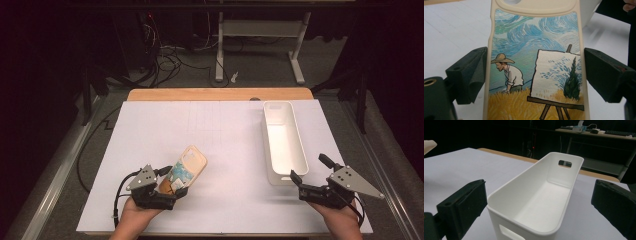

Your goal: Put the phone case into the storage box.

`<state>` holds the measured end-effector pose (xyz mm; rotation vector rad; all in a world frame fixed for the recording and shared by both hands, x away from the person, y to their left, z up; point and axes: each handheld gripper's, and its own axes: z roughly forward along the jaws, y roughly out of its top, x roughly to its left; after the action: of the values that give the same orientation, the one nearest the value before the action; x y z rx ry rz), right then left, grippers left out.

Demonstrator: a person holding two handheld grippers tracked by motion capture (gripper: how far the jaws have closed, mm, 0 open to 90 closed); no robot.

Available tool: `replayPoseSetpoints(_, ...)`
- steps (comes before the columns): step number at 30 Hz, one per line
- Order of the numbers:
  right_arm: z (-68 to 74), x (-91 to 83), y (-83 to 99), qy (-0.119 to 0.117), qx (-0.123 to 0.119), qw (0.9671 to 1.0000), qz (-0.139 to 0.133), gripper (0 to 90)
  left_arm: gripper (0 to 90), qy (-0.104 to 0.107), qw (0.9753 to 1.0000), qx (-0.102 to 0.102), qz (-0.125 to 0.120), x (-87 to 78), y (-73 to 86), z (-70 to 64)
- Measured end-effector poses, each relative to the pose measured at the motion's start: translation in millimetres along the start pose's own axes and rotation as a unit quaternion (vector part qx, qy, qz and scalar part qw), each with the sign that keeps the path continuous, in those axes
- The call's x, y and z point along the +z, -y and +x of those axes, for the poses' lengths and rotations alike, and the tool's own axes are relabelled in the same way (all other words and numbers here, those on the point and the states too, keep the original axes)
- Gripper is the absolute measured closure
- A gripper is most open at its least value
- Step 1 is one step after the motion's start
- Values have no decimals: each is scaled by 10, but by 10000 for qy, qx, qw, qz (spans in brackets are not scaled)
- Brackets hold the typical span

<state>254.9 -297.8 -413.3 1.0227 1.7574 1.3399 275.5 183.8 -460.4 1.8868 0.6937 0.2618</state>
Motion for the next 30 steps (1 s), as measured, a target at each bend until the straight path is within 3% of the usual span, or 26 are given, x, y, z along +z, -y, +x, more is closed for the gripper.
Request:
replayPoseSetpoints(2, 2, 8, 3, -16, -12, 10000, 6, 8, 114, 44, 9999, 133, 33, 47, -20, -11)
replayPoseSetpoints(14, 11, 9, 2, -35, -23, 10000, 4, 7, 115, 179, 9988, 293, -338, 150, -218, -78)
replayPoseSetpoints(19, 15, 13, 2, -54, -18, 10000, 9, 7, 115, 301, 9982, 397, -340, 244, -305, -121)
replayPoseSetpoints(24, 15, 10, 2, -65, -16, 10000, 1, 7, 115, 607, 9969, 424, -261, 390, -374, -144)
replayPoseSetpoints(26, 13, 12, 4, -67, -17, 10000, 5, 7, 115, 827, 9956, 404, -184, 458, -391, -141)
replayPoseSetpoints(27, 14, 15, 5, -79, -18, 10000, 7, 7, 115, 884, 9947, 513, -117, 514, -400, -168)
replayPoseSetpoints(30, 16, 13, 0, -92, -25, 10000, -18, 7, 115, 1014, 9931, 589, -66, 567, -398, -207)
